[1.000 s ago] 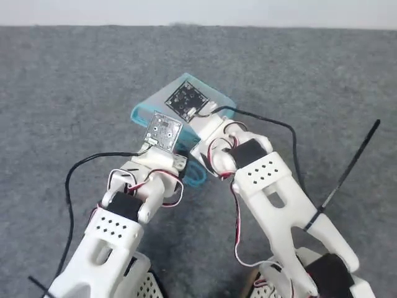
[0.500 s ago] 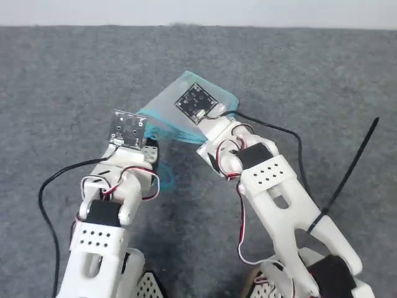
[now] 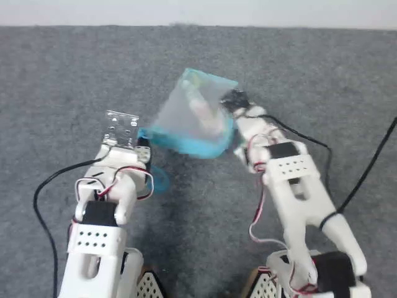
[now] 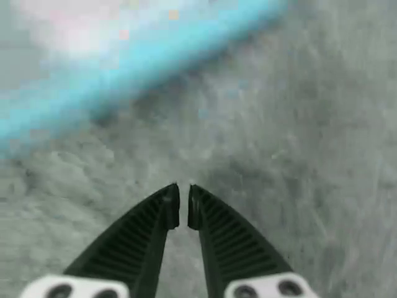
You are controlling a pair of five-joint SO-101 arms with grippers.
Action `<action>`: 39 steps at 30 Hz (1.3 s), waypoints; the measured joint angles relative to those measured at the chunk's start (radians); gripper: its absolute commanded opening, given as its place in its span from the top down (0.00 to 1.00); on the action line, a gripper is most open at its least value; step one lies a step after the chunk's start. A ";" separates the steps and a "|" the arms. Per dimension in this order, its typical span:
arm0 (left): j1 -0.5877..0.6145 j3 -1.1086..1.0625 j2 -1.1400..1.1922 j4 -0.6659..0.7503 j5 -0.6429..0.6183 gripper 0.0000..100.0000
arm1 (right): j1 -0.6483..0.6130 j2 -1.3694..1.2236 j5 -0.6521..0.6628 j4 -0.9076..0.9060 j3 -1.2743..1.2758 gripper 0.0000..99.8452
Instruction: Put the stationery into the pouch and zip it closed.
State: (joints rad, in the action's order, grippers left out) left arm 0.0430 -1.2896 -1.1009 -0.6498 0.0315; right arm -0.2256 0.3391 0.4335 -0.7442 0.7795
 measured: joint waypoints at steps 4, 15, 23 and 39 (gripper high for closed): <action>0.008 0.000 0.000 -0.002 0.000 0.99 | 0.060 -0.002 0.008 0.002 0.017 0.99; 0.005 -0.002 0.000 -0.002 0.002 0.99 | -0.058 0.069 0.020 0.026 0.083 0.98; 0.003 -0.002 0.000 -0.002 0.002 0.99 | -0.351 0.425 0.023 0.028 0.310 0.75; 0.003 -0.002 0.000 -0.002 0.002 0.99 | -0.559 0.359 0.138 0.413 0.411 0.74</action>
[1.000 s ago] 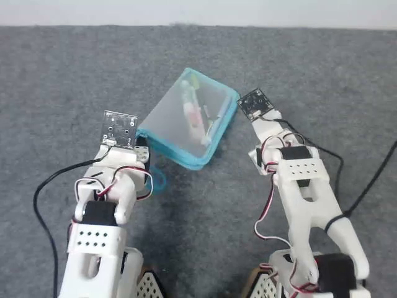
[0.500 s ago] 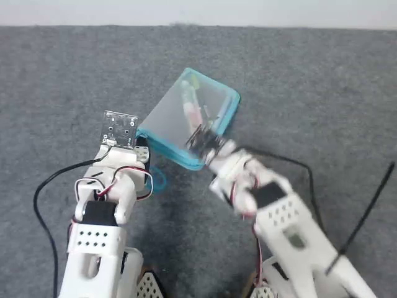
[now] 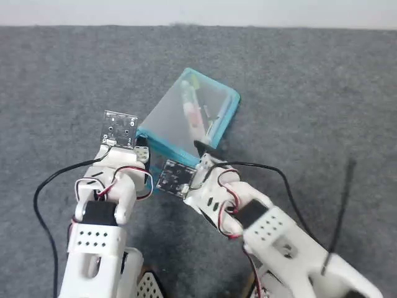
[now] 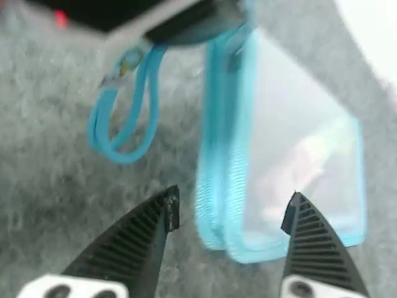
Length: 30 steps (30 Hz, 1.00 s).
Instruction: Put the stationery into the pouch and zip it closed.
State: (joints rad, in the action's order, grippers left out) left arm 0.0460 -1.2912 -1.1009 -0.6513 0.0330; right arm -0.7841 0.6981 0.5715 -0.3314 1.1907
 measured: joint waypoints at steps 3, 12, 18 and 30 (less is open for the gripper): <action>0.000 0.000 0.000 0.000 0.000 0.99 | 0.000 -0.129 0.026 0.051 -0.008 0.74; 0.005 0.000 0.000 0.000 0.000 0.99 | 0.072 -0.367 0.055 0.072 -0.192 0.74; 0.000 0.000 0.000 0.000 0.000 0.99 | 0.118 -0.407 0.055 0.078 -0.253 0.75; 0.000 0.000 0.000 0.000 0.000 0.99 | 0.196 -0.405 0.057 0.133 -0.258 0.99</action>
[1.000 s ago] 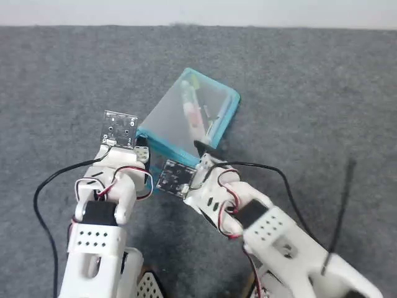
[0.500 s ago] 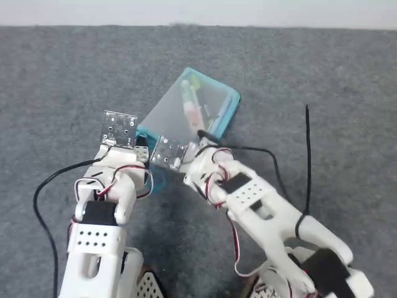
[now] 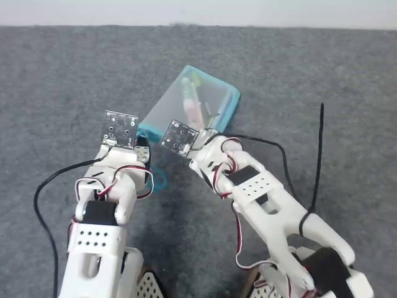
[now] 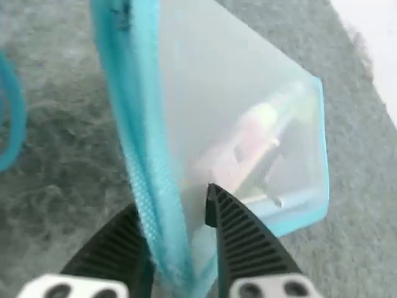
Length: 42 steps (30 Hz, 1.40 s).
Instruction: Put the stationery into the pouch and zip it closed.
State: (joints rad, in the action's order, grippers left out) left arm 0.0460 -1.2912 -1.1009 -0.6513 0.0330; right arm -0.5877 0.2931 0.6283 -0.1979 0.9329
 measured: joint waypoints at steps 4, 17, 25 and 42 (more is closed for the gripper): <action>-0.002 0.000 0.000 0.000 0.000 0.99 | 0.041 0.018 0.000 -0.092 -0.008 0.99; -0.011 0.000 0.000 0.000 0.000 0.99 | 0.241 0.370 0.006 -0.414 0.075 0.99; -0.032 0.000 0.000 -0.014 0.002 0.99 | 0.290 0.520 0.049 -0.423 0.216 0.99; -0.241 -0.078 -0.021 -0.020 0.000 0.76 | 0.341 0.749 -0.097 -0.707 0.293 0.87</action>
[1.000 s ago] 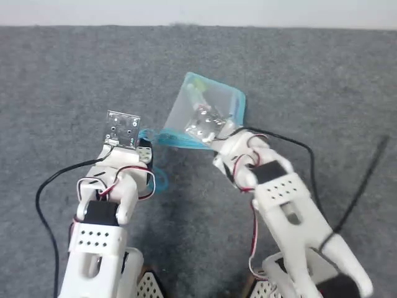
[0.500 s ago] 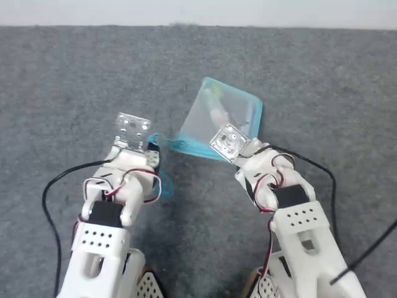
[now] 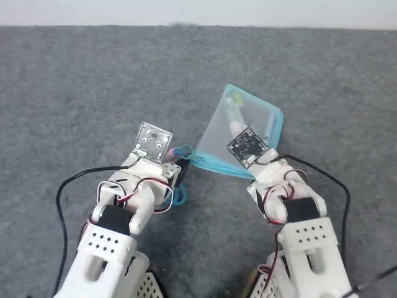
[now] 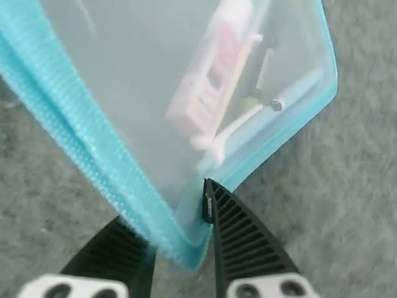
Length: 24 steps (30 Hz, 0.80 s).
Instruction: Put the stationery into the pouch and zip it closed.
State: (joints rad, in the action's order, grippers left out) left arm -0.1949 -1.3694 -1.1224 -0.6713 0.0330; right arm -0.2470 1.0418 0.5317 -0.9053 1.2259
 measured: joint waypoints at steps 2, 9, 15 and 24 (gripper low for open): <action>0.000 0.002 -0.002 -0.032 -0.002 0.76 | 0.000 0.048 -0.026 -0.049 0.000 0.80; -0.017 0.020 -0.008 -0.127 0.002 0.76 | -0.018 0.199 -0.048 -0.167 0.000 0.77; -0.017 0.021 -0.008 -0.150 0.031 0.70 | -0.020 0.209 -0.054 -0.169 0.000 0.77; -0.017 0.060 -0.008 -0.216 0.106 0.69 | -0.020 0.192 -0.054 -0.233 -0.037 0.76</action>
State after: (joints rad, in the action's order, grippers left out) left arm -0.2117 -1.3096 -1.1301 -0.8876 0.1389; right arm -0.2670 1.2336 0.4780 -1.1385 1.1891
